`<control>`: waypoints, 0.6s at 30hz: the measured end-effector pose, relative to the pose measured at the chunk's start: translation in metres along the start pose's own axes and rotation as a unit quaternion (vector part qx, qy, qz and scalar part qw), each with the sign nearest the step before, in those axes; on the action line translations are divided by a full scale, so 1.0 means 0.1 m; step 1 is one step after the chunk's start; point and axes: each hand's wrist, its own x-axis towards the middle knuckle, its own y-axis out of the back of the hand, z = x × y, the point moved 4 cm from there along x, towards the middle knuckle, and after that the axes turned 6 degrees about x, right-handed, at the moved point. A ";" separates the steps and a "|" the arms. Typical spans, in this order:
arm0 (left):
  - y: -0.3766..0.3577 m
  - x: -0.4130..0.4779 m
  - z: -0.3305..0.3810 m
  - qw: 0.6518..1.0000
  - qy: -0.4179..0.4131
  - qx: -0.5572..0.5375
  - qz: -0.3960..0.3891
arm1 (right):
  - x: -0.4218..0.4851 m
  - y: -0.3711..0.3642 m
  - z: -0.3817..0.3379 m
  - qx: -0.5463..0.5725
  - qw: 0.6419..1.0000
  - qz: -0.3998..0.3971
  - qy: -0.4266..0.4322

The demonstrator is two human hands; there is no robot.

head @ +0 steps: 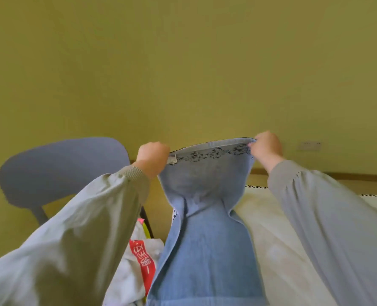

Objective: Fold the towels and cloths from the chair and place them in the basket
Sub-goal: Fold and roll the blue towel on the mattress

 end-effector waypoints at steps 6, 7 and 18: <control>-0.52 -0.12 -0.04 0.964 0.148 -0.214 -0.059 | -0.26 -0.53 0.35 0.154 0.978 -0.089 -0.105; -0.55 -0.13 -0.06 0.945 0.171 -0.277 -0.039 | -0.29 -0.53 0.33 0.200 0.973 -0.070 -0.092; -1.84 -1.39 0.22 0.955 0.006 -0.288 0.077 | -1.60 -0.84 1.45 0.059 0.995 -0.073 0.032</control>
